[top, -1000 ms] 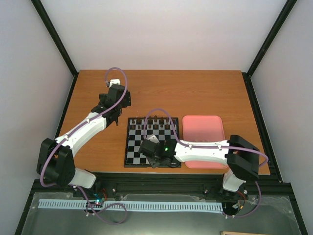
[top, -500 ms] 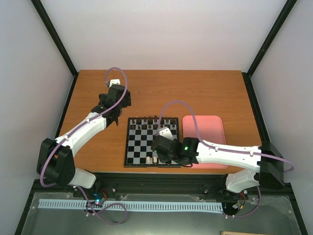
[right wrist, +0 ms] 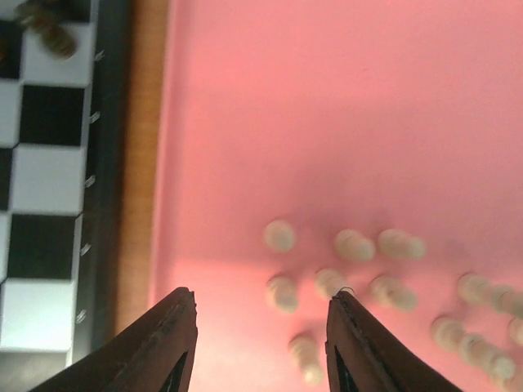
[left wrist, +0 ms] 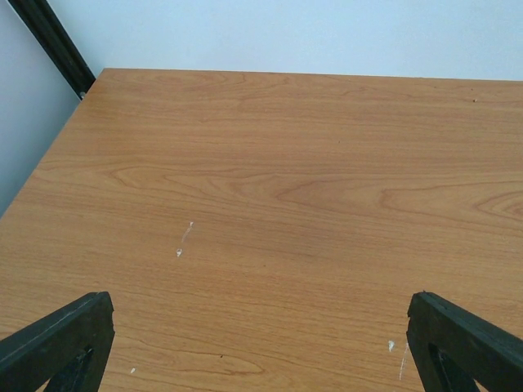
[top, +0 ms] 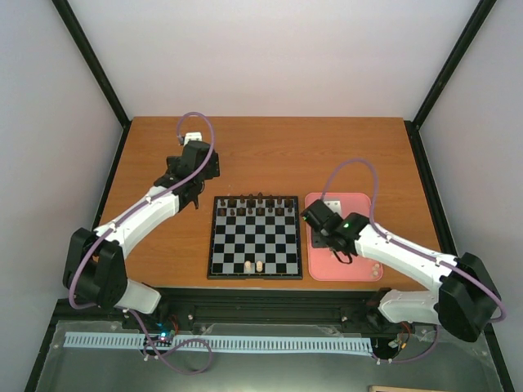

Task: Set up the chess pieces on the board
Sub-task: Pick up the chess piece from the storage box, then place the chess piece on the chessboard.

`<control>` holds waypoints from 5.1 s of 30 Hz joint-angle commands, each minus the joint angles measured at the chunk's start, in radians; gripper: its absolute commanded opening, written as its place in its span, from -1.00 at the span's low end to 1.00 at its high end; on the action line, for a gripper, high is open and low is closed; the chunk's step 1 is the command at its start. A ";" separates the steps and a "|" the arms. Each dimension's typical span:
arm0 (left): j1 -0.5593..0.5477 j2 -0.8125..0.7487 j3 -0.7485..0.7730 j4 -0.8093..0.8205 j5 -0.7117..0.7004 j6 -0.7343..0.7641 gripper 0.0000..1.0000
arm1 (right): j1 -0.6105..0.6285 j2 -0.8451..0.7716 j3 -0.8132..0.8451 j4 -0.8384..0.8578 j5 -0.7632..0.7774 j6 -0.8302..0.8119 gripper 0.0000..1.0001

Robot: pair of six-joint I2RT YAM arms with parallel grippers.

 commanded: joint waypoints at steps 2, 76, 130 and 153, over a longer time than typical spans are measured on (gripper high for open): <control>-0.007 0.023 0.048 0.006 -0.002 0.007 0.99 | -0.145 0.007 -0.024 0.110 -0.041 -0.104 -0.16; -0.007 -0.072 0.022 -0.009 -0.026 -0.003 0.99 | 0.192 0.554 0.574 0.066 -0.323 -0.301 -0.93; -0.006 -0.230 -0.031 -0.015 -0.073 -0.007 0.99 | 0.420 0.980 1.008 -0.050 -0.343 -0.335 -0.91; -0.006 -0.220 -0.029 -0.014 -0.070 -0.006 0.99 | 0.419 0.982 1.003 -0.043 -0.334 -0.331 -0.73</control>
